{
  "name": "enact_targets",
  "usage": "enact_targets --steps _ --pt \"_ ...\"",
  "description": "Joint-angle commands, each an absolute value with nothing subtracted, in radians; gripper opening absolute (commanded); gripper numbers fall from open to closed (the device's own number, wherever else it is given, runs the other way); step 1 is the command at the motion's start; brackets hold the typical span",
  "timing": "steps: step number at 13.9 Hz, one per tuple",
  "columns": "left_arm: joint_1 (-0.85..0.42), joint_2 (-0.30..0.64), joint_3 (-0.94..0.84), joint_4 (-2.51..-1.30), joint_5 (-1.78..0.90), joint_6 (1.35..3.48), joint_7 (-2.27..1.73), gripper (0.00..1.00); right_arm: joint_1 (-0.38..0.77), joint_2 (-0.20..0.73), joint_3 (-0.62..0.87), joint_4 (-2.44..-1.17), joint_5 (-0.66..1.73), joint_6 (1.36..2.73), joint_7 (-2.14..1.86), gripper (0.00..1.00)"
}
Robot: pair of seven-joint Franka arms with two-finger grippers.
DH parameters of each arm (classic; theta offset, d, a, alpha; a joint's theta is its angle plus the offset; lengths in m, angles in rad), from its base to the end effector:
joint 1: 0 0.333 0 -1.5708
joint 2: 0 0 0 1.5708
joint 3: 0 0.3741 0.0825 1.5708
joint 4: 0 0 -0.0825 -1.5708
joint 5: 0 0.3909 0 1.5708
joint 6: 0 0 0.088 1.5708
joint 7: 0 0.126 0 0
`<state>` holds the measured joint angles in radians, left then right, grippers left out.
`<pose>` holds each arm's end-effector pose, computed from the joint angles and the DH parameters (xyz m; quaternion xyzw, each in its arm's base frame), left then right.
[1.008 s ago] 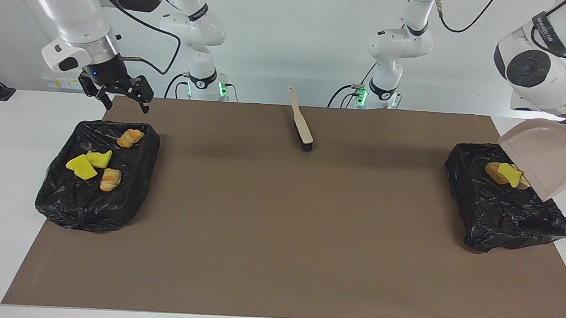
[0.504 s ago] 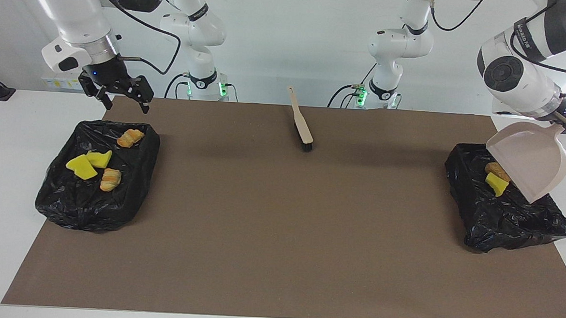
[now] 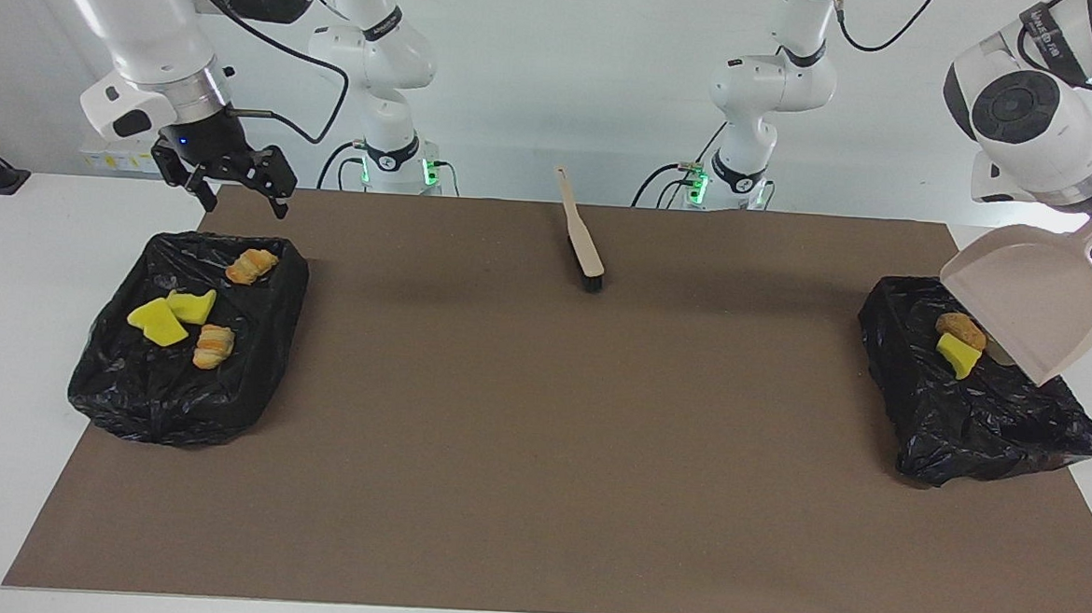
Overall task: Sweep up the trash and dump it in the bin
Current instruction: 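Tip the dustpan over the black bag with the left gripper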
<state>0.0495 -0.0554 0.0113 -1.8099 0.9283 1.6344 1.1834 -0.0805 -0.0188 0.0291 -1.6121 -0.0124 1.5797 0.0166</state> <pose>0.5353 0.1291 0.6324 -0.7263 0.5220 0.3023 0.3295 0.5536 -0.0299 0.6551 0.9994 -0.0339 -0.0069 0.0063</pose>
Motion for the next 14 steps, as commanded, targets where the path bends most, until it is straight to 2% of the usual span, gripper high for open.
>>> enact_targets --steps 1,4,8,14 --pt "0.049 -0.061 0.012 -1.773 0.804 1.595 1.18 0.0 -0.083 -0.029 0.032 -1.618 0.006 1.583 0.032 1.0" --pt "0.045 -0.054 0.011 -1.727 0.668 1.58 1.146 0.0 -0.083 -0.029 0.032 -1.618 0.006 1.583 0.032 1.0" --pt "0.032 -0.054 0.005 -1.732 0.5 1.6 1.126 0.0 -0.083 -0.029 0.032 -1.618 0.006 1.583 0.032 1.0" --pt "-0.089 -0.067 -0.002 -1.75 0.292 1.585 1.209 0.0 -0.083 -0.029 0.032 -1.618 0.006 1.583 0.032 1.0"
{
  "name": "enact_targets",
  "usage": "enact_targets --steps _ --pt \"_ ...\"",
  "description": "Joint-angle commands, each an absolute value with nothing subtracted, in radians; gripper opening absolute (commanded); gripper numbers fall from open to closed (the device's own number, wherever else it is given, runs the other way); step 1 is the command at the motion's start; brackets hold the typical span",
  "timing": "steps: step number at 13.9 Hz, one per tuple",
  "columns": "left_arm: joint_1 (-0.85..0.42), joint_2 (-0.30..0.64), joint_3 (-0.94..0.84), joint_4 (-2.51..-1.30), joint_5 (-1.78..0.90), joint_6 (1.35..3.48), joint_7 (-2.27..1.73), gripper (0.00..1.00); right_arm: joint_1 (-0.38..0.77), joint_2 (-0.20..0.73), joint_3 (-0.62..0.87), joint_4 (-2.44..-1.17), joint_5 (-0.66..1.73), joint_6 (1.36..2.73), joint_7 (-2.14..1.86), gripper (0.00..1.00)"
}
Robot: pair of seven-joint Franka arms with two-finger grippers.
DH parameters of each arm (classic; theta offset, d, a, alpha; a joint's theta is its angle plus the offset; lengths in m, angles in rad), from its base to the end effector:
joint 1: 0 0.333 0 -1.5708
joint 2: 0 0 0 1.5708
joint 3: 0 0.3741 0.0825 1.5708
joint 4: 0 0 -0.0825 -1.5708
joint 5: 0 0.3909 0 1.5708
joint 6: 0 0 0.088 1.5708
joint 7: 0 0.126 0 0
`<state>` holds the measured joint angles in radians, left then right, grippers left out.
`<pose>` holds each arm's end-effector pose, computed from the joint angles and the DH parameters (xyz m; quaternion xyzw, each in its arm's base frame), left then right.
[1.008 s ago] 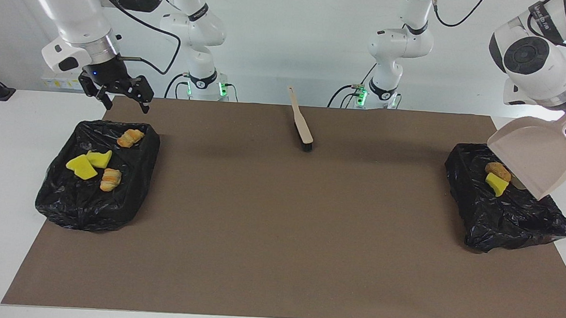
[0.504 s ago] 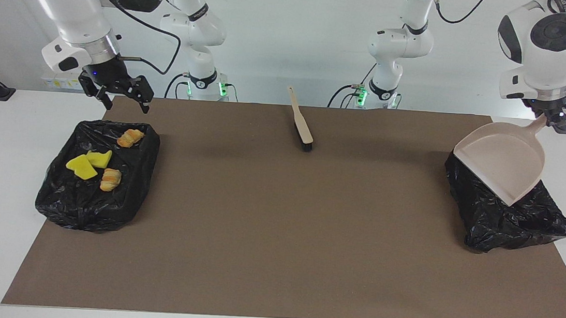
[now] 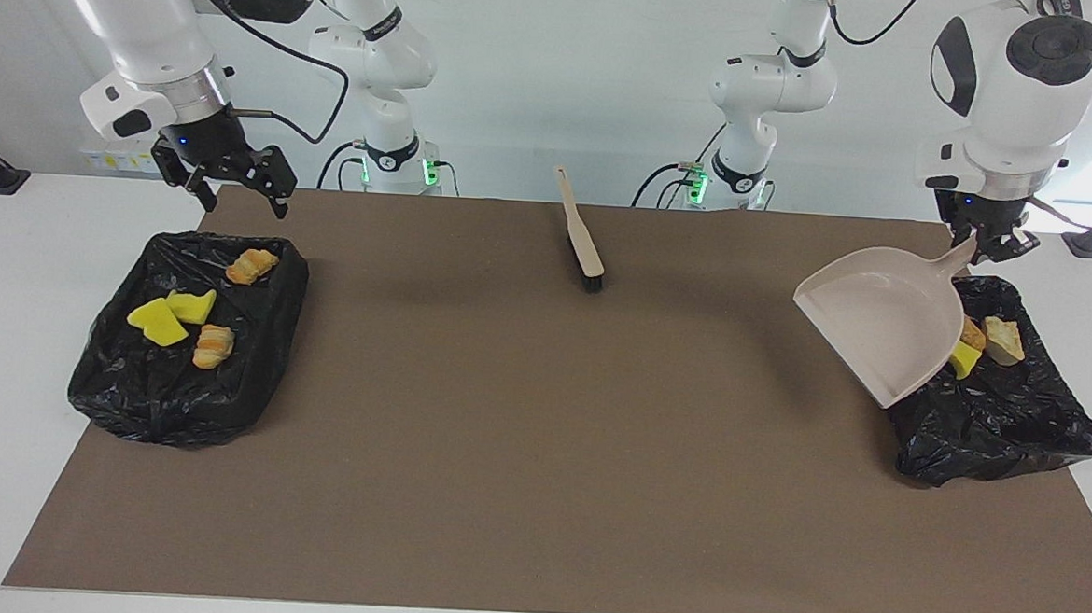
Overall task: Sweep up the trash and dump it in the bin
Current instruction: 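Bring the empty dustpan back to the table center with the left gripper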
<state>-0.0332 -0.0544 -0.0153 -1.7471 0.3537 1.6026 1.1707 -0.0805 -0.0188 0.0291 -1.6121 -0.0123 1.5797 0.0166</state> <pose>0.5387 0.0163 0.6196 -0.7985 0.5740 0.1311 0.1253 0.5536 -0.0298 0.6551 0.9994 -0.0339 -0.0069 0.0063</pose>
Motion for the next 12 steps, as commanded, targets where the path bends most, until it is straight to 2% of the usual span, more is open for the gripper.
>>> enact_targets --steps 1,4,8,12 --pt "-0.128 -0.067 -0.002 -1.75 0.264 1.586 1.201 0.0 -0.083 -0.029 0.032 -1.618 0.006 1.583 0.032 1.0" --pt "-0.23 -0.054 -0.002 -1.749 0.18 1.635 1.145 0.0 -0.083 -0.029 0.032 -1.618 0.006 1.583 0.032 1.0" --pt "-0.398 -0.023 -0.002 -1.75 0.155 1.666 0.809 0.0 -0.083 -0.029 0.032 -1.618 0.006 1.583 0.032 1.0" --pt "-0.429 0.038 0.002 -1.741 0.051 1.755 0.533 0.0 -0.083 -0.029 0.032 -1.618 0.006 1.583 0.032 1.0"
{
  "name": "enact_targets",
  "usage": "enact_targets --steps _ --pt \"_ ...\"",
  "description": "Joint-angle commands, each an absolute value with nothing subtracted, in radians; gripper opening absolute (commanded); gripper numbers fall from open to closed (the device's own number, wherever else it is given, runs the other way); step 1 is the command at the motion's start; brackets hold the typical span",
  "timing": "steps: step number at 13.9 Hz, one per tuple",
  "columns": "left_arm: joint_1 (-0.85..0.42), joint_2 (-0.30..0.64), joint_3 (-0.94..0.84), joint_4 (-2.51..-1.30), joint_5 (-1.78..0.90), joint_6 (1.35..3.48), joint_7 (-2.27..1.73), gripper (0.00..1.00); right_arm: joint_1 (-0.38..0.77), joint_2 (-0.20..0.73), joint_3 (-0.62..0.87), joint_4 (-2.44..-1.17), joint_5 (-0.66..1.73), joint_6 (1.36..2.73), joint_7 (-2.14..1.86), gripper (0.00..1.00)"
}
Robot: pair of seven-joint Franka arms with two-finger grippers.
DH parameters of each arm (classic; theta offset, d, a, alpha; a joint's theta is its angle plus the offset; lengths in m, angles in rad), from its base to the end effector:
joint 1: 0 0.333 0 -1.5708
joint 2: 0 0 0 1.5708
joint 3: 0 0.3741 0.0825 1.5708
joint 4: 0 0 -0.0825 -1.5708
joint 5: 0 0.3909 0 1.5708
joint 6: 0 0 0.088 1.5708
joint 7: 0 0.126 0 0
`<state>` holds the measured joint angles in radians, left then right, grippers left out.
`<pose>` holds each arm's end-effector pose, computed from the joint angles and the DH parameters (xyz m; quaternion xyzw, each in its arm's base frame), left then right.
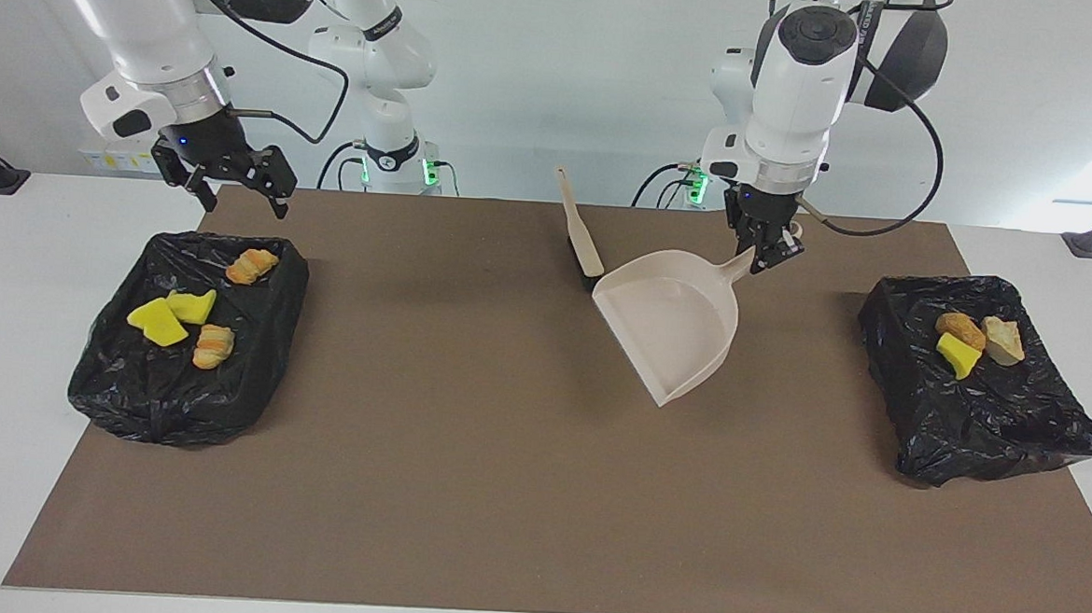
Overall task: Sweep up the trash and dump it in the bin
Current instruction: 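Bring the empty dustpan back to the table center with the left gripper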
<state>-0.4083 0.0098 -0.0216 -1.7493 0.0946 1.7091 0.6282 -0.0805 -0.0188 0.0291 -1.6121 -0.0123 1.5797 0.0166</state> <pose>0.5201 -0.2267 0.5844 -0.8582 0.5106 0.0295 0.0439 0.5536 -0.0298 0.6551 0.9994 -0.0339 -0.0069 0.0063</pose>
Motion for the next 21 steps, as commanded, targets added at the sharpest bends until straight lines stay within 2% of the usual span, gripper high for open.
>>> enact_targets --steps 1,7,13,21 --pt "-0.431 0.05 -0.002 -1.741 0.02 1.769 0.465 0.0 -0.083 -0.029 0.032 -1.618 0.006 1.583 0.032 1.0" --pt "-0.528 0.156 -0.002 -1.747 -0.032 1.883 -0.146 0.0 -0.083 -0.029 0.032 -1.618 0.006 1.583 0.032 1.0" --pt "-0.578 0.261 -0.002 -1.75 -0.086 2.06 -0.357 0.0 -0.083 -0.029 0.032 -1.618 0.006 1.583 0.032 1.0" --pt "-0.638 0.327 -0.003 -1.79 -0.103 2.212 -0.535 0.0 -0.083 -0.029 0.032 -1.618 0.006 1.583 0.032 1.0"
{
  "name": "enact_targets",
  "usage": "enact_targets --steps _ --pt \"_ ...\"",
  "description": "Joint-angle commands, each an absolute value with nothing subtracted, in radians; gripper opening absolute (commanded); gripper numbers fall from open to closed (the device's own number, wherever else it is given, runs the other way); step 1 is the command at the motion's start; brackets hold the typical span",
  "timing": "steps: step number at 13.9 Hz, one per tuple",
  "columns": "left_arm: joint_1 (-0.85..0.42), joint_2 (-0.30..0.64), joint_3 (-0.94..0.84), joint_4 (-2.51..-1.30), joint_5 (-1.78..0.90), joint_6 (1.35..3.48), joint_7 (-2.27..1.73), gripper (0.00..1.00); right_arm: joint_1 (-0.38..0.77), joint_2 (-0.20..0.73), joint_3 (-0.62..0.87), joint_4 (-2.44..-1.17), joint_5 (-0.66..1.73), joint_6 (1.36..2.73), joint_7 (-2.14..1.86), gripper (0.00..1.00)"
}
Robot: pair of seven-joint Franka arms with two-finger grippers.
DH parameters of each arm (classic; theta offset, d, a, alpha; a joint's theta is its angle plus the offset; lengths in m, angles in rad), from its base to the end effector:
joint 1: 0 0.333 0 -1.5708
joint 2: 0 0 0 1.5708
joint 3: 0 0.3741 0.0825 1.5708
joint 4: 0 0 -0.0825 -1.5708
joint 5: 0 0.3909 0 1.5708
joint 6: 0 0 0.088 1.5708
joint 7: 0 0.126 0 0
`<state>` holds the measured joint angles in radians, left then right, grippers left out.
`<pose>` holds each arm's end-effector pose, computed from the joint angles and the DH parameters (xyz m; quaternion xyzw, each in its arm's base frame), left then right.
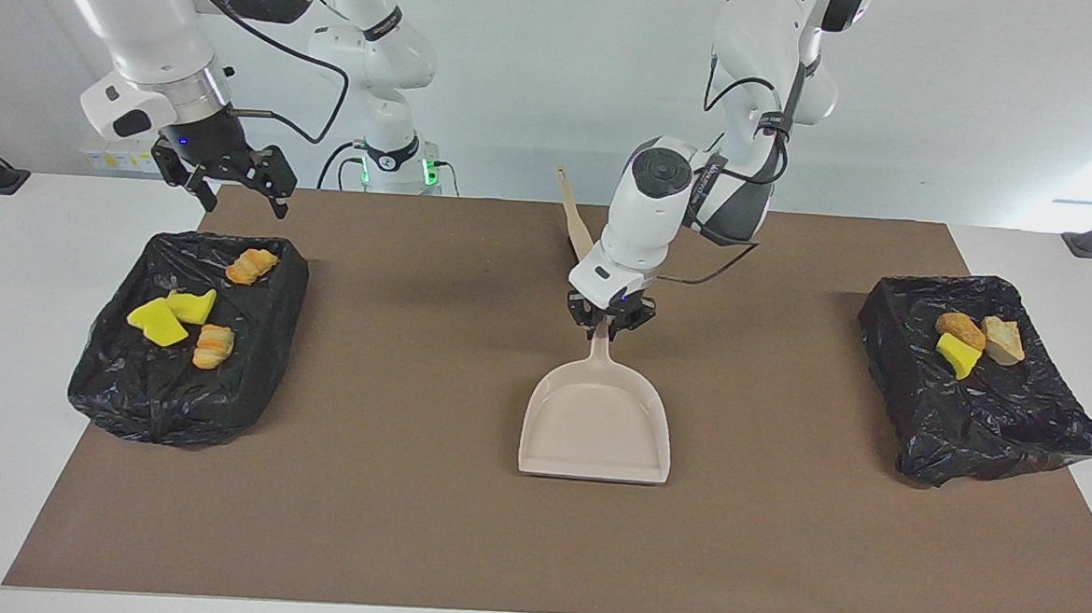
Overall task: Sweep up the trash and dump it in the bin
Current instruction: 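Bring the empty dustpan back to the table center with the left gripper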
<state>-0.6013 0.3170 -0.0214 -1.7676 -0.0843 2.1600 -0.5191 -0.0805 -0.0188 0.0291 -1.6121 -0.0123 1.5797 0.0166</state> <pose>0.5450 -0.3954 0.4237 0.9981 -0.0290 0.0105 0.0533 0.5536 -0.0298 0.6551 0.9994 -0.0339 -0.0069 0.0063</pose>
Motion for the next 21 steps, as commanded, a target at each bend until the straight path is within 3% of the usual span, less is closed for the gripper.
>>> enact_targets --steps 1,6,7,8,9,11,12,13,21 --pt "-0.647 0.334 -0.002 -1.795 -0.103 2.233 -0.537 0.0 -0.083 -0.029 0.032 -1.618 0.006 1.583 0.032 1.0" --pt "-0.634 0.344 -0.002 -1.801 -0.103 2.235 -0.518 0.0 -0.083 -0.029 0.032 -1.618 0.006 1.583 0.032 1.0" --pt "-0.632 0.344 -0.002 -1.801 -0.101 2.232 -0.517 0.14 -0.083 -0.029 0.032 -1.618 0.006 1.583 0.032 1.0" --pt "-0.63 0.344 -0.002 -1.802 -0.103 2.229 -0.511 0.43 -0.083 -0.029 0.032 -1.618 0.006 1.583 0.032 1.0" --pt "-0.629 0.344 -0.002 -1.802 -0.101 2.224 -0.494 0.5 -0.083 -0.029 0.032 -1.618 0.006 1.583 0.032 1.0" --pt "-0.626 0.341 -0.002 -1.802 -0.101 2.221 -0.482 0.56 -0.083 -0.029 0.032 -1.618 0.006 1.583 0.032 1.0" --pt "-0.617 0.336 0.002 -1.804 -0.103 2.22 -0.476 0.7 -0.083 -0.029 0.032 -1.618 0.006 1.583 0.032 1.0" --pt "-0.597 0.33 0.002 -1.807 -0.101 2.218 -0.459 1.0 -0.083 -0.029 0.032 -1.618 0.006 1.583 0.032 1.0" --pt "-0.346 0.233 0.008 -1.798 -0.101 2.11 -0.252 1.0 -0.083 -0.029 0.032 -1.618 0.006 1.583 0.032 1.0"
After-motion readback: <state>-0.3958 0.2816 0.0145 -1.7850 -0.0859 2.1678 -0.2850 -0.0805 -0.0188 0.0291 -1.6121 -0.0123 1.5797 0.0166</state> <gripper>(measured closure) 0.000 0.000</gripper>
